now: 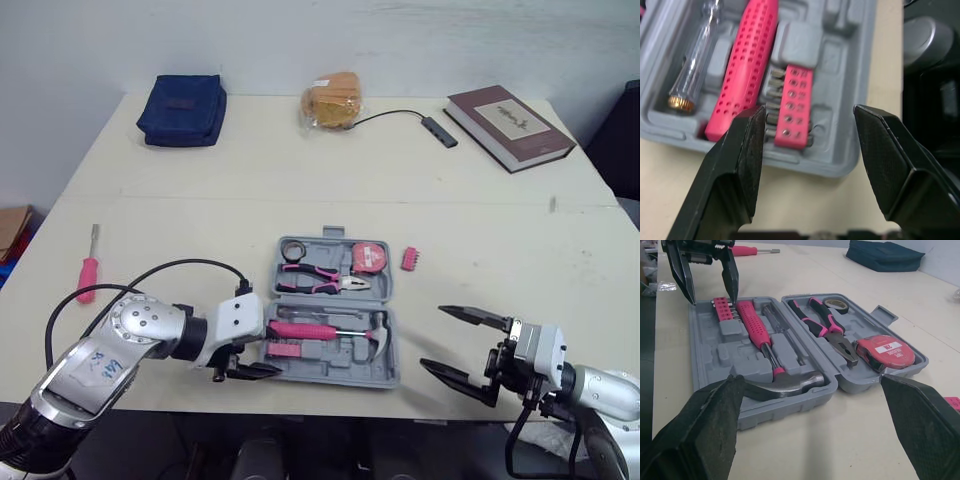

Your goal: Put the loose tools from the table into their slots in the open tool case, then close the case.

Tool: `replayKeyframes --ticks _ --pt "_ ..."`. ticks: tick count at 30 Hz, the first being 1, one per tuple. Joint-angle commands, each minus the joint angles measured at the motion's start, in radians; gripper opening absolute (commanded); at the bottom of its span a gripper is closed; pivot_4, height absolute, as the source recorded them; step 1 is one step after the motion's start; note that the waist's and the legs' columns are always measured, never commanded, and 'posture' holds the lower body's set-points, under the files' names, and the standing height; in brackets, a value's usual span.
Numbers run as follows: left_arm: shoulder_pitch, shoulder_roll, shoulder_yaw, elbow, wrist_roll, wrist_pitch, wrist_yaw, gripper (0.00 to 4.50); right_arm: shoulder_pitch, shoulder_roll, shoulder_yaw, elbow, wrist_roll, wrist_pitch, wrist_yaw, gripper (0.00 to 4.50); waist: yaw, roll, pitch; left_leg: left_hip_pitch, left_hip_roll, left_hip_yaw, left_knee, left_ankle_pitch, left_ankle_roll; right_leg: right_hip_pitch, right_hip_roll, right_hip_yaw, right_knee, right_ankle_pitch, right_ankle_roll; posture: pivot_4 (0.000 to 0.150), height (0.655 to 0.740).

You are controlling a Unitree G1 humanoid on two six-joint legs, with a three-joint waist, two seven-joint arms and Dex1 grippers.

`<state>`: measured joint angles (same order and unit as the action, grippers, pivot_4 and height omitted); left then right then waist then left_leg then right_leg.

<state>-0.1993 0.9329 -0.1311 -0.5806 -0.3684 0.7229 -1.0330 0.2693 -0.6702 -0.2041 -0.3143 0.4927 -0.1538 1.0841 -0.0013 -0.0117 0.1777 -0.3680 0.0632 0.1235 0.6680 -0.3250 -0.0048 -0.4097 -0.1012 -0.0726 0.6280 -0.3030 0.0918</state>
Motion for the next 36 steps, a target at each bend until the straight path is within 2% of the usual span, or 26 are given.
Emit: replayKeyframes --ticks 1,4,5,7,11,12,20,24,30,36 --pt "0.009 -0.017 0.079 0.013 -0.035 -0.087 -0.015 2.79 0.012 0.0 -0.012 -0.041 0.014 -0.009 0.001 4.5 0.0 0.0 0.0 0.0 0.0 0.0 0.0 0.0 0.0 0.0 0.0 0.0 0.0 0.0 0.0 0.15 0.74" --pt "0.017 -0.057 0.129 0.123 -0.066 -0.203 -0.067 2.79 0.009 -0.001 -0.009 -0.039 0.012 -0.006 0.0 4.5 0.0 0.0 0.0 0.0 -0.001 0.0 0.0 0.0 0.0 0.0 0.001 0.0 0.0 0.0 0.0 0.15 0.74" --pt "0.019 -0.051 0.127 0.171 -0.045 -0.274 -0.101 2.55 0.005 -0.002 -0.009 -0.037 0.013 -0.004 -0.001 4.5 0.0 0.0 0.0 0.0 0.0 0.0 0.0 0.0 -0.001 0.0 0.001 0.0 0.0 0.0 0.0 0.15 0.74" --pt "0.02 -0.054 0.125 0.238 -0.021 -0.367 -0.136 1.99 0.0 -0.003 -0.012 -0.034 0.015 0.0 -0.003 4.5 -0.001 0.0 0.0 0.0 -0.001 0.0 0.0 0.001 -0.001 0.0 0.002 0.0 0.0 0.0 -0.001 0.15 0.74" --pt "0.032 -0.08 0.103 0.294 -0.031 -0.453 -0.187 0.2 -0.005 -0.009 -0.019 -0.026 0.01 -0.001 -0.001 4.5 0.0 0.0 0.0 0.0 -0.001 0.0 0.0 0.0 -0.001 0.0 0.003 -0.001 0.0 0.0 -0.002 0.15 0.74" --pt "0.038 -0.086 0.099 0.299 -0.028 -0.46 -0.187 0.06 -0.006 -0.011 -0.022 -0.025 0.009 -0.001 -0.001 4.5 0.0 0.0 0.0 0.0 -0.001 0.0 0.0 0.0 -0.001 0.0 0.003 -0.001 0.0 0.0 -0.002 0.15 0.74" --pt "0.044 -0.113 0.04 0.328 0.034 -0.477 -0.168 0.06 0.007 -0.036 -0.054 -0.027 0.021 0.003 0.011 4.5 0.001 0.0 0.0 0.0 -0.001 0.0 0.0 0.0 -0.001 0.0 0.003 -0.001 0.0 0.0 -0.001 0.15 0.74" --pt "0.035 -0.097 -0.032 0.348 0.132 -0.469 -0.144 0.06 0.012 -0.04 -0.065 -0.029 0.022 0.005 0.012 4.5 0.001 0.0 -0.001 0.0 -0.001 0.001 0.0 0.0 -0.001 0.0 0.003 0.0 0.0 0.0 -0.001 0.15 0.74" --pt "-0.022 -0.12 -0.123 0.331 0.225 -0.296 -0.035 0.06 0.012 -0.034 -0.064 -0.028 0.018 0.002 0.01 4.5 0.001 0.004 -0.005 0.003 -0.001 0.001 0.0 0.0 -0.001 0.002 0.003 0.0 0.0 0.0 -0.001 0.15 0.74" --pt "-0.032 -0.118 -0.16 0.321 0.224 -0.254 -0.026 0.06 0.009 -0.027 -0.065 -0.025 0.013 -0.004 0.001 4.5 0.001 0.004 -0.005 0.01 -0.001 0.001 -0.002 0.0 -0.001 0.009 0.003 0.001 -0.001 0.0 -0.002 0.15 0.74"
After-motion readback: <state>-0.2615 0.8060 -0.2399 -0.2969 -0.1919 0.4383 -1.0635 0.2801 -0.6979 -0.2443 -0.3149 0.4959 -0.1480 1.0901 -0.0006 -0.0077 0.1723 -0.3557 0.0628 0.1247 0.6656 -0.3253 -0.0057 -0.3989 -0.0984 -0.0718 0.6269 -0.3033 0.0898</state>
